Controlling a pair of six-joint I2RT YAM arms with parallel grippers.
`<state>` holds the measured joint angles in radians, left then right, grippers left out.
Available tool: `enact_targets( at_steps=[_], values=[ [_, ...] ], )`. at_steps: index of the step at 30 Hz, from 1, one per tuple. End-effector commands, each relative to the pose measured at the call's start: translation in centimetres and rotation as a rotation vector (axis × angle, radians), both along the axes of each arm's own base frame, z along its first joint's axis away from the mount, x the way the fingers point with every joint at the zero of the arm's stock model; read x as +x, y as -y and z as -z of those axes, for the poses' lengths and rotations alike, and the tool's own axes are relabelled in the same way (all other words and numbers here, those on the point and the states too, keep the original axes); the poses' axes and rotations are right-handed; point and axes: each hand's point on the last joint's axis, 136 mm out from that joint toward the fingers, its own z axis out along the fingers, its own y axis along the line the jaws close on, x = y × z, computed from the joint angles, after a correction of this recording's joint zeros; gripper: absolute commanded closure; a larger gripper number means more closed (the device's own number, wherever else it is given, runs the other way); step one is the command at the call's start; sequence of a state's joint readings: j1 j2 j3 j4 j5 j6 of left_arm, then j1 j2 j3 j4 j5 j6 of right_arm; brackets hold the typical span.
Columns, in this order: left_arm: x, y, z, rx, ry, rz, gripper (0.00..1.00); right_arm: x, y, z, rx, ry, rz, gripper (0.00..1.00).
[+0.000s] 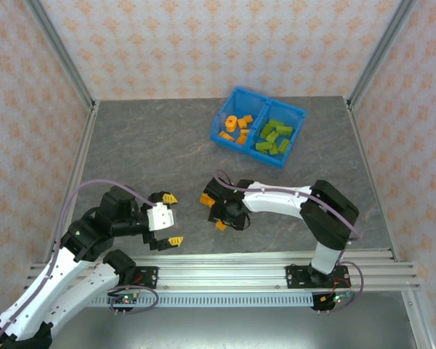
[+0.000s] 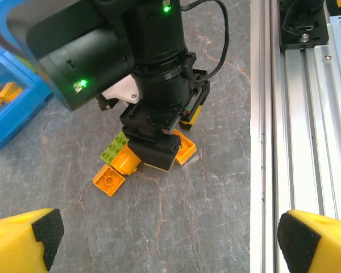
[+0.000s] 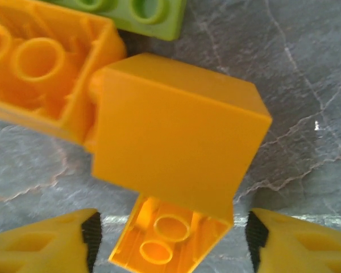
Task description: Sort the legos into containers by color
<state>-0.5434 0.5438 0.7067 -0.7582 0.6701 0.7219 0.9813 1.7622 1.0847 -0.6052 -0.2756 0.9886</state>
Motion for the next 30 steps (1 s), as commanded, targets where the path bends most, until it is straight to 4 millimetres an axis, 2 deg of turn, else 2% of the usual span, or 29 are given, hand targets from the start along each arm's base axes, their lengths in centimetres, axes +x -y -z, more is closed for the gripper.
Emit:
enact_targets(
  at_steps=[1,7,9,10,13,16,18,20,23,26,28,29,30],
  values=[
    [-0.3,0.8,-0.6,-0.049,0.040,0.053,0.00,0.3,1.0,0.3,-0.069,0.027,0.018,0.38],
    [0.0,1.0,-1.1,-0.072,0.045,0.041,0.00,0.6,2.7,-0.7,-0.110,0.078,0.047,0.59],
    [0.1,1.1,-1.6,-0.087,0.055,0.036,0.00,1.1,3.7,-2.1,-0.129,0.127,0.063,0.67],
    [0.2,1.2,-2.0,-0.100,0.062,0.030,0.00,1.3,4.0,-2.8,-0.131,0.149,0.070,0.68],
    [0.7,1.7,-3.7,-0.170,0.084,0.017,0.00,2.5,4.6,-6.7,-0.114,0.256,0.081,0.69],
    [1.7,2.3,-6.0,-0.261,0.126,-0.011,0.00,5.0,4.8,-12.4,-0.103,0.434,0.062,0.69],
    [3.3,2.2,-6.4,-0.278,0.172,-0.069,0.00,7.9,4.8,-16.7,-0.120,0.591,0.025,0.69],
    [5.3,1.8,-6.0,-0.264,0.216,-0.154,0.00,11.2,5.0,-19.9,-0.146,0.683,0.014,0.69],
    [7.4,1.1,-5.2,-0.251,0.252,-0.247,0.00,16.8,5.2,-22.7,-0.167,0.740,0.016,0.69],
    [7.4,0.6,-3.6,-0.151,0.259,-0.242,0.00,22.7,5.3,-23.4,-0.166,0.748,0.035,0.69],
    [7.7,-0.4,-3.3,-0.131,0.256,-0.300,0.00,26.0,5.6,-23.0,-0.177,0.726,0.055,0.70],
    [7.6,-0.7,-3.3,-0.136,0.263,-0.310,0.00,27.5,5.4,-22.0,-0.186,0.699,0.055,0.70],
    [7.3,-0.8,-3.3,-0.146,0.273,-0.313,0.00,28.8,5.0,-21.9,-0.183,0.695,0.049,0.70]
  ],
)
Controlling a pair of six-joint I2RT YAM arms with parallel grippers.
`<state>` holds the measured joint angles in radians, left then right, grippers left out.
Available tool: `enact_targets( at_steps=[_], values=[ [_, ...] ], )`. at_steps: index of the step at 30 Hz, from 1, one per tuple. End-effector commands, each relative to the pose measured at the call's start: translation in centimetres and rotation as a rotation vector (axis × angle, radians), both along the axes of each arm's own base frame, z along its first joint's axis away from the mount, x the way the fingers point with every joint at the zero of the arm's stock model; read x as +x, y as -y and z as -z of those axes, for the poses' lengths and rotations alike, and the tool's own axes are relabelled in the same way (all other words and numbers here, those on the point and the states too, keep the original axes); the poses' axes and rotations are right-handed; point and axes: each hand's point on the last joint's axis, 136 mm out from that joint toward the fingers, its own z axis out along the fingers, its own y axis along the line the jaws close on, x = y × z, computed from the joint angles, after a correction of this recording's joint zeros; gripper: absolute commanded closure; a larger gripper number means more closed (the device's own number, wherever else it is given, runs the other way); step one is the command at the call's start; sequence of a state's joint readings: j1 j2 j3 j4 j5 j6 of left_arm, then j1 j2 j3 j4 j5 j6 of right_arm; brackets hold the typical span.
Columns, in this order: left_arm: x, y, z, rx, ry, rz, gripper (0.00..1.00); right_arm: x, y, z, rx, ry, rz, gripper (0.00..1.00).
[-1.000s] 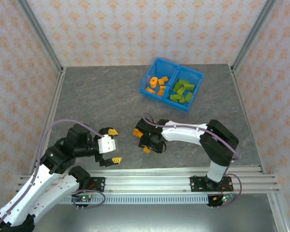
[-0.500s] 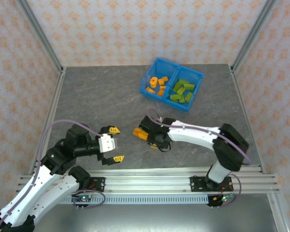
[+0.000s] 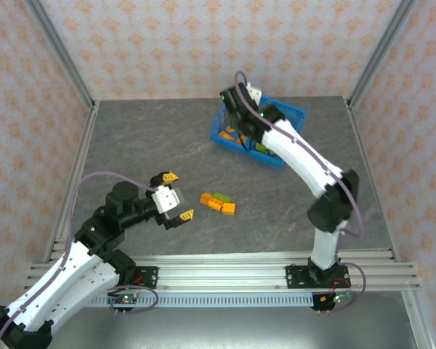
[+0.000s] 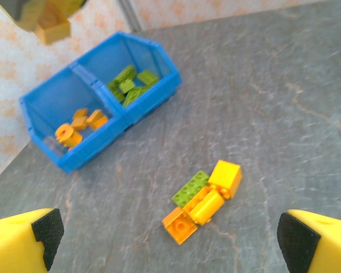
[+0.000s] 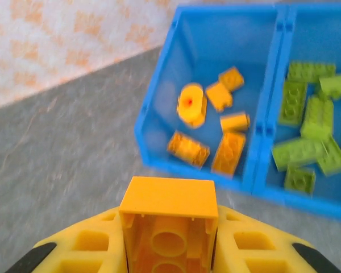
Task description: Sort the legos into containers by color
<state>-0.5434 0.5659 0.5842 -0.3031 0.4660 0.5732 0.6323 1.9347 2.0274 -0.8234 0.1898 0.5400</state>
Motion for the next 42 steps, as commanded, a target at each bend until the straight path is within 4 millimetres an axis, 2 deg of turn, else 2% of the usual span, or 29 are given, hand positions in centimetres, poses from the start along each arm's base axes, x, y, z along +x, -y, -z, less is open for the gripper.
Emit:
enact_targets(
  at_steps=[1,6,10,13,16,19,22,25,26,28,30,35,38,40,42],
  values=[
    [0.1,-1.5,-0.9,-0.011,0.070,-0.076,0.00,2.8,0.2,3.4,-0.124,-0.088,-0.049,0.70],
    [0.2,-2.5,-1.1,-0.027,0.114,-0.128,0.00,7.0,-0.1,7.1,-0.156,-0.103,-0.024,0.69],
    [0.1,-2.1,-1.2,-0.047,0.101,-0.110,0.00,8.8,0.4,9.8,-0.131,-0.135,-0.009,0.67],
    [0.2,-2.1,-1.3,-0.068,0.085,-0.124,0.00,9.4,-0.3,10.9,-0.099,-0.163,-0.042,0.59],
    [1.0,-2.9,-1.6,-0.109,0.052,-0.206,0.00,9.5,-1.3,9.4,-0.064,-0.143,-0.089,0.49],
    [2.3,-3.8,-2.7,-0.185,-0.014,-0.328,0.00,9.2,-1.8,7.1,-0.033,-0.105,-0.118,0.46],
    [3.5,-3.9,-3.6,-0.302,-0.165,-0.435,0.01,8.2,-1.8,5.1,-0.013,-0.093,-0.137,0.46],
    [4.7,-4.0,-3.2,-0.414,-0.420,-0.599,0.03,5.5,-2.2,2.4,-0.010,-0.091,-0.192,0.46],
    [5.0,-4.1,-2.4,-0.437,-0.509,-0.665,0.06,3.9,-2.3,1.5,-0.025,-0.089,-0.227,0.46],
    [5.6,-4.6,-0.8,-0.468,-0.647,-0.818,0.13,0.9,-2.6,1.0,-0.048,-0.090,-0.282,0.45],
    [5.8,-5.2,1.4,-0.470,-0.767,-0.962,0.19,-3.1,-2.5,-0.2,-0.028,-0.064,-0.349,0.42],
    [6.6,-1.9,5.5,-0.439,-0.956,-0.977,0.25,-13.4,-1.3,0.2,0.172,-0.095,-0.538,0.25],
    [7.3,0.4,7.6,-0.327,-1.010,-0.954,0.27,-19.1,-0.1,2.0,0.234,-0.195,-0.640,0.18],
    [7.7,1.5,9.4,-0.217,-1.034,-0.963,0.27,-21.8,0.5,3.0,0.266,-0.257,-0.684,0.16],
    [8.2,2.3,11.2,-0.135,-1.063,-0.969,0.30,-23.7,1.1,3.8,0.294,-0.299,-0.703,0.14]
  ],
)
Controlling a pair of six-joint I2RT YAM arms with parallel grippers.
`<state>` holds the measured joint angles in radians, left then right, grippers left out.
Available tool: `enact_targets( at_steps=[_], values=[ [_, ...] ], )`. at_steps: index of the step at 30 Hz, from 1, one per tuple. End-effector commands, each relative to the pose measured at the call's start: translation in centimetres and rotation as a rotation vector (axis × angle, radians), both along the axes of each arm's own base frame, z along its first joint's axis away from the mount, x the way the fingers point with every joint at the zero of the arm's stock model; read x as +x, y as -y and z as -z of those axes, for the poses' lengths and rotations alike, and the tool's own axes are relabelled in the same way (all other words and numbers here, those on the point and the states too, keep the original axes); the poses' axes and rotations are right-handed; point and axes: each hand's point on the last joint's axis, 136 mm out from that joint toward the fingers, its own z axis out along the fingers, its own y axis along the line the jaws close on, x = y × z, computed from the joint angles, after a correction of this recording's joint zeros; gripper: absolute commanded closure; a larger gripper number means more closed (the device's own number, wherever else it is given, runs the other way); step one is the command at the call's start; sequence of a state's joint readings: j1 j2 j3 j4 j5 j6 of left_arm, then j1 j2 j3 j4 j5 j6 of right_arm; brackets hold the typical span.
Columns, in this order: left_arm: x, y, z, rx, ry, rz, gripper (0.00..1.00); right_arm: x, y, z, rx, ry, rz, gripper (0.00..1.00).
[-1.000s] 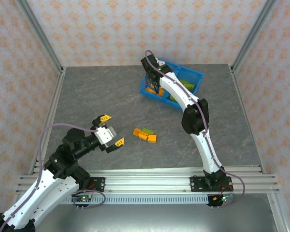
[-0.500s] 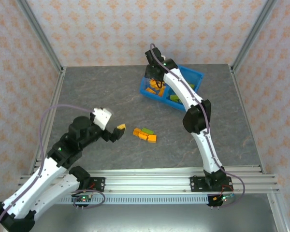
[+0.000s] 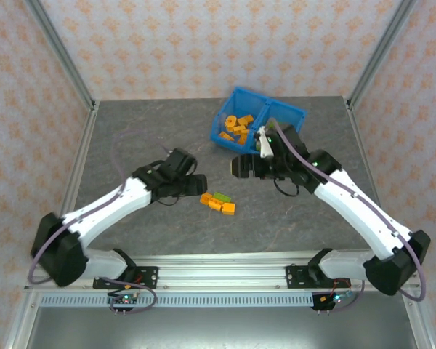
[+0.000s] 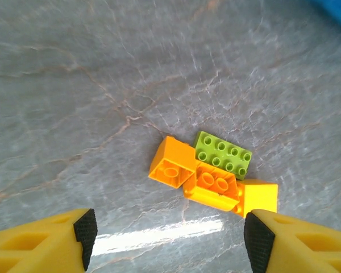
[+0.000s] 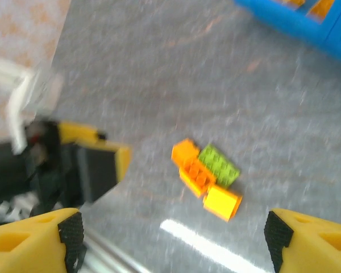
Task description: Sort the legos into containers by color
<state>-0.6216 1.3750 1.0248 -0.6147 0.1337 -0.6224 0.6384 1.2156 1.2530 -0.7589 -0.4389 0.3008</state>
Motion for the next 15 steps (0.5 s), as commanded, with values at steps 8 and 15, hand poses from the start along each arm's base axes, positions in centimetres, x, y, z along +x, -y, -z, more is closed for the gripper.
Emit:
enact_targets(
  at_steps=[8,15],
  values=[
    [0.9,3.6,7.1,0.115,-0.216,0.122,0.33,-5.5,0.6,3.3,0.057,-0.172,-0.092,0.11],
    [0.8,3.7,9.7,0.137,-0.260,0.120,0.36,-5.2,0.8,4.0,0.038,-0.178,-0.072,0.11]
  ],
)
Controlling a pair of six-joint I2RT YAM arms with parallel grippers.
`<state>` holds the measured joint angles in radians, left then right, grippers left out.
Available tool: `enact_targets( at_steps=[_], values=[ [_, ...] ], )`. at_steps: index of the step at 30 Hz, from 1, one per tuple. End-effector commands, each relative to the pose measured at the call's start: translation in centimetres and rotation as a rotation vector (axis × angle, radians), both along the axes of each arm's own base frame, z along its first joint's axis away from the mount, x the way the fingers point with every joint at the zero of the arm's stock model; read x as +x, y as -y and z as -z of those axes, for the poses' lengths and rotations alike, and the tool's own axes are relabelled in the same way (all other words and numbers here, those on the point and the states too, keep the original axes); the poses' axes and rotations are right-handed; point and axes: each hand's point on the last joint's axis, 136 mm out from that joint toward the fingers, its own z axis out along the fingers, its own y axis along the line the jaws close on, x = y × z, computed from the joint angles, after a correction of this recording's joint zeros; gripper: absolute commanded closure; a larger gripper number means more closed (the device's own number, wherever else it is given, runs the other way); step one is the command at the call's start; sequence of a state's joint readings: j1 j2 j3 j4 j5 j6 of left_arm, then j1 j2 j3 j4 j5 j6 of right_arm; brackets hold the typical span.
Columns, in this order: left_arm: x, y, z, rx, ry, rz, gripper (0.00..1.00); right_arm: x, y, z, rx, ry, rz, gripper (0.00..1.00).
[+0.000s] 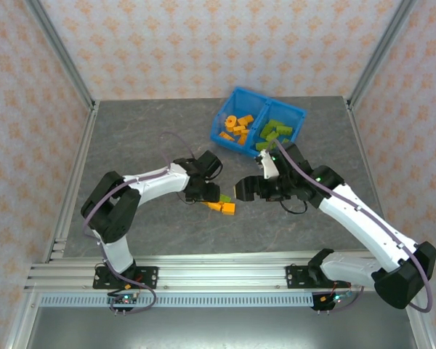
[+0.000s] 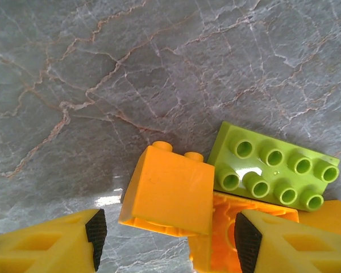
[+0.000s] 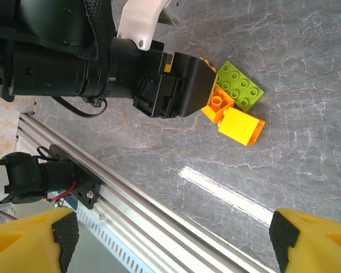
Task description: Sort the legos into containers by color
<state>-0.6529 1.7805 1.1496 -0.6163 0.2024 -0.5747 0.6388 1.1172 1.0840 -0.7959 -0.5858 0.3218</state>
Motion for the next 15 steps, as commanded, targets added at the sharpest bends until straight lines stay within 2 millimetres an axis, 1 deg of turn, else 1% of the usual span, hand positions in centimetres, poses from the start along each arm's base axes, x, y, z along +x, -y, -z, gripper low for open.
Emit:
enact_targets(
  at_steps=[1,4,7,9,12,13,15],
  values=[
    [0.0,0.3,0.8,0.012,-0.022,0.021,0.36,-0.1,0.0,0.1,0.009,-0.011,0.011,0.11],
    [-0.7,-0.4,1.8,0.043,-0.050,0.023,0.39,0.1,0.1,0.2,0.007,-0.007,0.023,0.11],
    [-1.2,-2.2,2.5,0.118,-0.046,0.024,0.42,0.3,0.1,0.2,0.003,-0.006,0.033,0.11],
    [-1.4,-3.0,2.8,0.147,-0.040,0.019,0.46,0.5,0.0,0.4,0.002,-0.009,0.037,0.11],
    [-1.5,-3.1,2.8,0.129,-0.026,0.008,0.54,0.8,-0.2,0.6,0.004,-0.014,0.045,0.12],
    [-1.4,-3.0,2.6,0.117,-0.015,0.003,0.57,0.8,-0.3,0.6,0.004,-0.018,0.047,0.12],
    [-0.9,-2.6,1.9,0.094,0.017,-0.003,0.59,1.0,-0.3,0.7,0.005,-0.024,0.053,0.12]
  ],
)
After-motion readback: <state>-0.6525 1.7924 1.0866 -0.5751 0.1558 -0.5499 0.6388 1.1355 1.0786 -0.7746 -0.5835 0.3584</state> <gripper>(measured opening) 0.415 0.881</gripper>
